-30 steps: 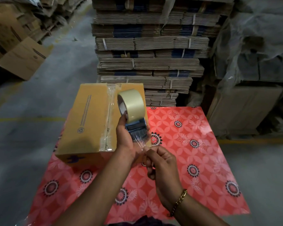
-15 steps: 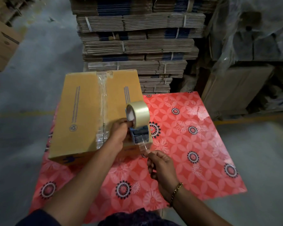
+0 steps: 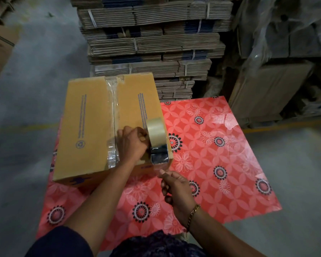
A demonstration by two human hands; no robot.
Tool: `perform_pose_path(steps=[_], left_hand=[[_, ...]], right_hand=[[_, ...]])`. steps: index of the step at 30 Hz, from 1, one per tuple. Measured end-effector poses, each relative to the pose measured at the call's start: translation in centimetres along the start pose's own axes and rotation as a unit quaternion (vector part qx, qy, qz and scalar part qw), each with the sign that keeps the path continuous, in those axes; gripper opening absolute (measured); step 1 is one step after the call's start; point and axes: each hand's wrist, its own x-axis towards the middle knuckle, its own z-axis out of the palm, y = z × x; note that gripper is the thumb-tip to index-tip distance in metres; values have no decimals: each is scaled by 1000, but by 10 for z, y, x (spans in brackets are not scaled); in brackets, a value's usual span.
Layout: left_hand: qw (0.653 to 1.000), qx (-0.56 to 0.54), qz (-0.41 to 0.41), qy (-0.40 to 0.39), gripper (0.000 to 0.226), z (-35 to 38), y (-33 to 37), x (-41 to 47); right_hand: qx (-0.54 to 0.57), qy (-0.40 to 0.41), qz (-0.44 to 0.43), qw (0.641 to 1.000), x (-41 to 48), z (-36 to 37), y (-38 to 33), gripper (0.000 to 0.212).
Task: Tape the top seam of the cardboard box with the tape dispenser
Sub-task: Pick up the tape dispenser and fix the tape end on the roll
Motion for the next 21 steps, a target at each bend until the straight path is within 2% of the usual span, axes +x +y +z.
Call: perform_pose_path(steps=[5,10,15,21], left_hand=[[1000,6,1,-11,30,-1,-10,4],[985,-120,101,73,17,-8,-26,-47],[968,-53,245,28,33,-6,-36,-110],[953,-46,291,63,14,4,-26,-106]], right_hand=[[6,-10,14,1000,0,-4,4,13],[9,-24,18,1000,2,-7,3,15],[6,-37,19,999,3,-8,2,16],[1,-50,20,999,3,-6,3,20]])
